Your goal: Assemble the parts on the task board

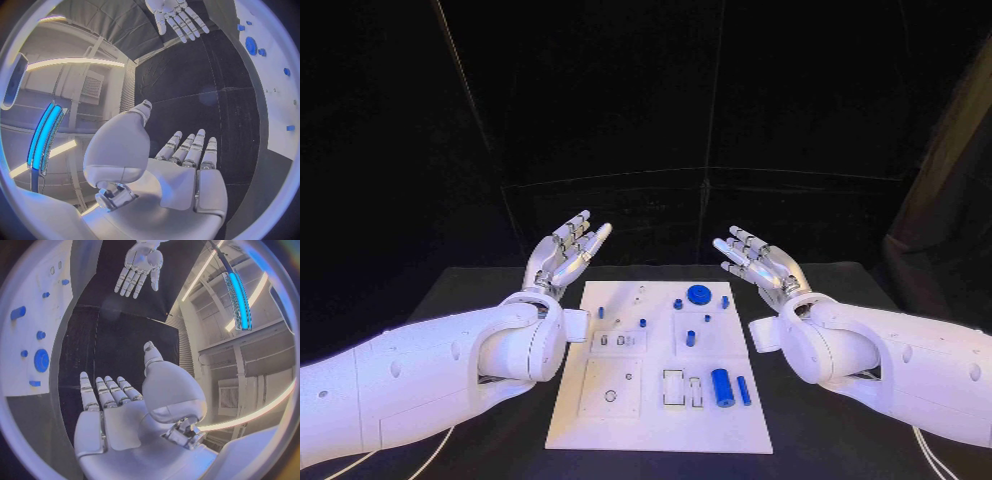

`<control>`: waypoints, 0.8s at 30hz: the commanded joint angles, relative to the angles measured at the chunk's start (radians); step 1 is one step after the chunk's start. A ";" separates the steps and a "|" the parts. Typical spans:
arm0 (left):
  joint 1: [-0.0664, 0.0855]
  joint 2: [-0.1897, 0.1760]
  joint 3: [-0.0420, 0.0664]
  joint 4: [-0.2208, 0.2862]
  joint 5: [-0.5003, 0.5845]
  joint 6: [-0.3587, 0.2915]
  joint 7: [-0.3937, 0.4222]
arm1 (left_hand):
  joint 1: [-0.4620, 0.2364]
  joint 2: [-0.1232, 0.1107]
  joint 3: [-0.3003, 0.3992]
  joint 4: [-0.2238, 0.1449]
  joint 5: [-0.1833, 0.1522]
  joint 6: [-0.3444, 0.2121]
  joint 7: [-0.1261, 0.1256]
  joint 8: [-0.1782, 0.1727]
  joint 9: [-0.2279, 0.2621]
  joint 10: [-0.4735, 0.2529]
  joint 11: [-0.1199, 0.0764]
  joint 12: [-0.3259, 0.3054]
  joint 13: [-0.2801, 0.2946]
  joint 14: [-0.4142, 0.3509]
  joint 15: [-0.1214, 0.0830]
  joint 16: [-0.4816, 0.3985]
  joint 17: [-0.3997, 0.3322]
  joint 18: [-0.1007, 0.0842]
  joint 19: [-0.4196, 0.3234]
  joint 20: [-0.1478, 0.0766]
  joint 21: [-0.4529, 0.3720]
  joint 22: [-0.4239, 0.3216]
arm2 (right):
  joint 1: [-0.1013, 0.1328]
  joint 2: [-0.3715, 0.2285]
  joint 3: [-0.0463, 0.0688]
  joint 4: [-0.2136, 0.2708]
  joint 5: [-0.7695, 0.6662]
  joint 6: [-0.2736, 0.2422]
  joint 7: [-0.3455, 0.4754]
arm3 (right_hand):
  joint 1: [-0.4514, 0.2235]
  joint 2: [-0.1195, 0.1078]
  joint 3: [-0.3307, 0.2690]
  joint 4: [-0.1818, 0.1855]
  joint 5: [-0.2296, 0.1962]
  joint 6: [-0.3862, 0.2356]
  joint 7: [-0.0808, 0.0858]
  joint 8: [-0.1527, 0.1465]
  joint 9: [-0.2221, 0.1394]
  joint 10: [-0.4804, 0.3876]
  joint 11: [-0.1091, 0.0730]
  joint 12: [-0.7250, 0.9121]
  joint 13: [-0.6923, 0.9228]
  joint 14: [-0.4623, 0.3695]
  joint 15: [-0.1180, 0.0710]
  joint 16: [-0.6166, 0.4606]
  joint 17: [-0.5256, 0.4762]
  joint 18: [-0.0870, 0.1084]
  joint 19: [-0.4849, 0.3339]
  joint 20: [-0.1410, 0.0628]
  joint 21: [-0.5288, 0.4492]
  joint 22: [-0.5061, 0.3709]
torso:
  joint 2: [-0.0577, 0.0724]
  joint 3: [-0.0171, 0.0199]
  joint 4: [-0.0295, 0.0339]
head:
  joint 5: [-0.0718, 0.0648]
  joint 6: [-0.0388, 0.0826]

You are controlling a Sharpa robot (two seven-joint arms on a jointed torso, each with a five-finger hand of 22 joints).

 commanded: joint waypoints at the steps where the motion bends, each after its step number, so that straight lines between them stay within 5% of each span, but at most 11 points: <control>1: 0.002 -0.001 0.000 0.003 0.008 0.038 0.065 | 0.021 0.002 0.003 0.007 0.006 0.012 0.118 0.007 0.002 0.012 0.013 0.007 0.002 0.030 0.007 0.010 0.005 0.017 0.008 0.009 0.006 0.003 | 0.006 -0.004 -0.003 0.002 -0.087 0.135 -0.042 | 0.114 0.008 0.008 -0.058 -0.012 0.059 0.099 0.013 0.007 0.070 0.027 0.013 0.007 0.088 0.024 0.019 0.010 0.013 0.062 0.016 0.032 0.016 | 0.000 0.0000 -0.0002 | 0.000 0.000; 2: 0.002 -0.001 0.000 0.003 0.008 0.038 0.065 | 0.022 0.005 0.004 0.005 0.006 0.016 0.125 0.008 0.002 0.022 0.020 0.008 0.003 0.059 0.014 0.016 0.009 0.012 0.017 0.009 0.010 0.005 | 0.007 -0.005 -0.004 0.002 -0.091 0.143 -0.045 | 0.157 0.009 0.021 -0.091 -0.021 0.121 0.125 0.025 0.015 0.153 0.055 0.028 0.016 0.207 0.044 0.045 0.023 0.020 0.160 0.016 0.072 0.038 | 0.000 0.0000 -0.0002 | 0.000 0.000; 4: 0.002 -0.008 0.000 -0.008 0.021 0.089 0.051 | 0.024 0.014 0.007 0.000 0.005 0.048 0.144 0.014 0.006 0.075 0.038 0.018 0.009 0.163 0.030 0.044 0.024 -0.004 0.068 0.010 0.030 0.017 | 0.013 -0.010 -0.004 -0.039 -0.199 0.103 -0.036 | 0.206 0.010 0.038 -0.131 -0.025 0.252 0.142 0.056 0.032 0.343 0.082 0.069 0.034 0.435 0.057 0.104 0.045 0.044 0.322 0.014 0.145 0.074 | 0.008 0.0022 -0.0009 | -0.004 0.000; 6: 0.002 -0.010 0.000 -0.012 0.022 0.110 0.047 | 0.035 0.031 0.012 -0.018 0.004 0.160 0.153 0.041 0.020 0.233 0.050 0.055 0.026 0.378 0.028 0.113 0.055 0.000 0.287 0.012 0.117 0.066 | 0.017 -0.013 -0.004 -0.052 -0.241 0.096 -0.036 | 0.238 0.010 0.051 -0.161 -0.025 0.384 0.139 0.089 0.047 0.547 0.065 0.117 0.051 0.622 0.038 0.150 0.058 0.067 0.399 0.010 0.192 0.092 | 0.011 0.0025 -0.0002 | -0.006 0.001; 8: 0.002 -0.011 0.000 -0.015 0.022 0.125 0.045 | 0.042 0.044 0.009 -0.040 0.005 0.266 0.150 0.064 0.031 0.405 0.039 0.093 0.040 0.449 0.014 0.141 0.062 0.015 0.491 0.008 0.205 0.108 | 0.021 -0.016 -0.003 -0.061 -0.276 0.091 -0.036 | 0.252 0.011 0.057 -0.179 -0.026 0.491 0.130 0.114 0.057 0.638 0.049 0.139 0.053 0.688 0.019 0.164 0.057 0.086 0.448 0.009 0.220 0.101 | 0.015 0.0025 0.0018 | -0.008 0.004; 12: 0.004 -0.017 0.000 -0.016 0.005 0.156 0.036 | 0.054 0.057 0.001 -0.082 0.004 0.442 0.133 0.098 0.042 0.605 0.012 0.138 0.046 0.591 -0.028 0.188 0.074 0.051 0.630 0.000 0.267 0.126 | 0.039 -0.018 -0.002 -0.085 -0.357 0.087 -0.040 | 0.265 0.012 0.066 -0.208 -0.027 0.631 0.111 0.132 0.061 0.717 0.027 0.139 0.041 0.781 -0.006 0.167 0.046 0.099 0.511 -0.003 0.253 0.108 | 0.028 0.0023 0.0068 | -0.015 0.012; 15: 0.006 -0.025 0.000 -0.015 -0.021 0.187 0.022 | 0.079 0.056 -0.004 -0.125 0.004 0.556 0.114 0.113 0.045 0.679 -0.009 0.147 0.042 0.673 -0.053 0.203 0.084 0.053 0.700 -0.016 0.288 0.127 | 0.059 -0.015 -0.002 -0.109 -0.419 0.094 -0.049 | 0.267 0.013 0.071 -0.231 -0.027 0.698 0.100 0.128 0.054 0.762 0.013 0.125 0.036 0.840 -0.023 0.159 0.042 0.098 0.548 -0.018 0.274 0.112 | 0.038 0.0017 0.0099 | -0.018 0.016; 24: 0.012 -0.061 0.000 0.013 -0.140 0.302 -0.024 | 0.137 0.059 -0.006 -0.207 0.005 0.671 0.074 0.117 0.037 0.834 -0.060 0.150 0.045 0.852 -0.111 0.238 0.145 0.053 0.841 -0.073 0.331 0.131 | 0.129 0.012 0.001 -0.180 -0.731 0.149 -0.111 | 0.252 0.021 0.071 -0.291 -0.025 0.795 0.081 0.105 0.045 0.874 -0.019 0.085 0.037 0.993 -0.068 0.144 0.046 0.099 0.666 -0.075 0.374 0.150 | 0.076 -0.0022 0.0195 | -0.032 0.030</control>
